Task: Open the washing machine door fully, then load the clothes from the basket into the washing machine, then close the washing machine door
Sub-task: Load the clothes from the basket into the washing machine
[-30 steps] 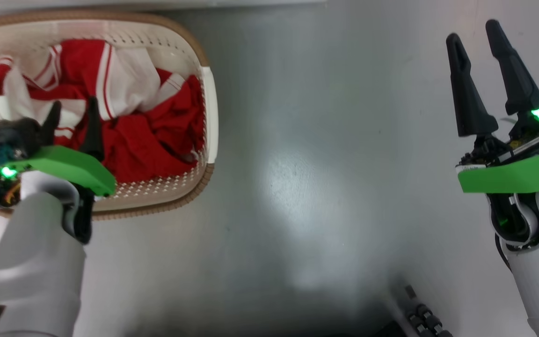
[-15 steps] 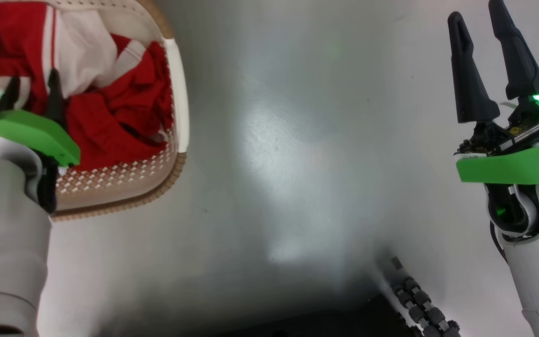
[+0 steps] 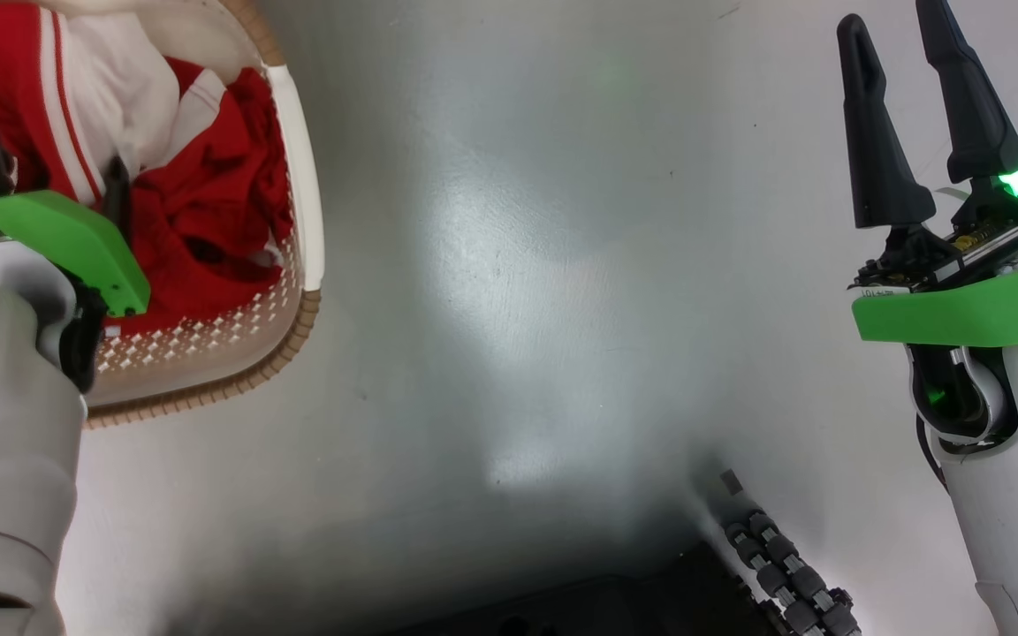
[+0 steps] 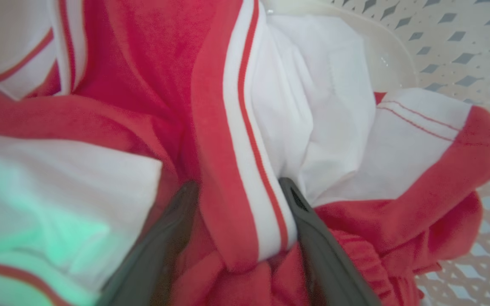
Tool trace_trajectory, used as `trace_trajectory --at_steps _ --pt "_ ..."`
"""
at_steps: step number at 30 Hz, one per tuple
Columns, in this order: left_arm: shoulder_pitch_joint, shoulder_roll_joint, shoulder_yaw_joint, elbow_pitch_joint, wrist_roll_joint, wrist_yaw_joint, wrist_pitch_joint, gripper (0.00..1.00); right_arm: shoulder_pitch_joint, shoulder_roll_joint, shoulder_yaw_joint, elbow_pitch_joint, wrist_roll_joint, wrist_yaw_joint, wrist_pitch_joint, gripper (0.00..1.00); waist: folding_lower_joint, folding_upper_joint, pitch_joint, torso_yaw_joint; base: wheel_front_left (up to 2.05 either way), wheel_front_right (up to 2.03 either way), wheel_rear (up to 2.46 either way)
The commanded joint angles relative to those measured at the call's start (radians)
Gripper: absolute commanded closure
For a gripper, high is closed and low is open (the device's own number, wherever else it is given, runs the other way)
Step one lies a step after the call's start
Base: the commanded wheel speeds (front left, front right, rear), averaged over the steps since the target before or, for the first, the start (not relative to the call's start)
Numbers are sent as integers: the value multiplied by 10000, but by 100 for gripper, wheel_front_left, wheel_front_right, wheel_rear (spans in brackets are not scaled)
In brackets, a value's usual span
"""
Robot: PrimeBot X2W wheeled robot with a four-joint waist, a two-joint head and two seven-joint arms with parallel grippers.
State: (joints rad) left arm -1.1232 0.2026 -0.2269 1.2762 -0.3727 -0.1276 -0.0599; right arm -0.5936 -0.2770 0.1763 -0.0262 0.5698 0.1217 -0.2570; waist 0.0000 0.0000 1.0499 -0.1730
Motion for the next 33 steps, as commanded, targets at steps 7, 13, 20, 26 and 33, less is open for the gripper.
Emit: trace_trajectory --at_steps 7,13,20,26,33 --pt "247 456 -175 108 -119 -29 1185 33 427 67 85 -241 -56 90 -48 0 0 0 -33 -15 0 0 0" --pt "241 480 -483 -27 -346 -29 911 100 409 86 80 -226 -37 90 -48 0 0 0 -68 -26 0 0 0" --pt "306 558 -758 -122 -661 -30 405 100 343 141 94 -210 -17 90 -48 0 0 0 -203 15 0 0 0" --pt "633 514 -976 -294 -1031 -30 -270 100 329 212 147 -140 10 90 -48 0 0 0 -605 77 0 0 0" --pt "1218 539 -1458 -753 -1465 -30 -1078 100 353 234 225 -27 61 90 -48 0 0 0 -1201 211 0 0 0"
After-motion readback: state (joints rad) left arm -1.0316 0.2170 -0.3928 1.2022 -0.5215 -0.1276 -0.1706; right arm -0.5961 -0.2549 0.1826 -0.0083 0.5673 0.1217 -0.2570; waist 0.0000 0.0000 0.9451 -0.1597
